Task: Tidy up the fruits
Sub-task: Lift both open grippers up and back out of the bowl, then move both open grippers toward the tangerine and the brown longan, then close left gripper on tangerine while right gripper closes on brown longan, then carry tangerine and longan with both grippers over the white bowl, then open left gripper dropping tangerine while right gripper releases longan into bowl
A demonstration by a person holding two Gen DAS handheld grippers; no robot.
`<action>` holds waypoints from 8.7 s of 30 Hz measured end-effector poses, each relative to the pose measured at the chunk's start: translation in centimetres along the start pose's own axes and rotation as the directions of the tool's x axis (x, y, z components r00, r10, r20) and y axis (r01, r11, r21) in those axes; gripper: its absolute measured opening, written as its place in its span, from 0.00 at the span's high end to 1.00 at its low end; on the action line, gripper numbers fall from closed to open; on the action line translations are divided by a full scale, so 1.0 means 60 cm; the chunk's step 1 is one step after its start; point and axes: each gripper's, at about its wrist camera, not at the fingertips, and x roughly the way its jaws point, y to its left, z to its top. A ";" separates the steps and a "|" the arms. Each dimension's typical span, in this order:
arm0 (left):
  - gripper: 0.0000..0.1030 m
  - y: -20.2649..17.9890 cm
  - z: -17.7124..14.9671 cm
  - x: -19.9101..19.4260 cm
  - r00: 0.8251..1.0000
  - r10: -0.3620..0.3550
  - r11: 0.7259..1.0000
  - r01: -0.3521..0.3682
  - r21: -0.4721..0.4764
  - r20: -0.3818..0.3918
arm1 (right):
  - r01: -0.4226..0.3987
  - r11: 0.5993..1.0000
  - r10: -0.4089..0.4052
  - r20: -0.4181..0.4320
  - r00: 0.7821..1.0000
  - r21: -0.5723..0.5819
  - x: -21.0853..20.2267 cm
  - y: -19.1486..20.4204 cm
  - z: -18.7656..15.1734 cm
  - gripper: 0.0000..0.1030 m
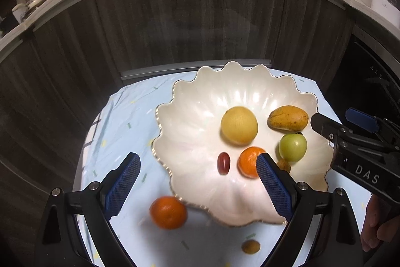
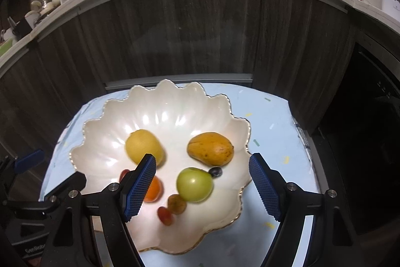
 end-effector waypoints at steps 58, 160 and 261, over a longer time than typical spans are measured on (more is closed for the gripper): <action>0.08 0.057 -0.101 -0.145 0.996 0.066 0.996 -0.062 -0.059 0.063 | -0.042 0.998 0.044 0.051 0.998 -0.052 -0.146 0.070 -0.074 0.25; 0.56 0.085 -0.146 0.096 0.974 -0.201 0.921 0.224 0.320 -0.104 | 0.025 0.999 -0.030 -0.194 0.981 -0.028 0.026 0.164 -0.238 0.76; 0.56 0.019 0.030 0.117 0.996 -0.042 0.997 0.048 0.066 -0.084 | -0.108 0.993 0.103 -0.098 0.990 -0.042 0.099 0.040 0.006 0.76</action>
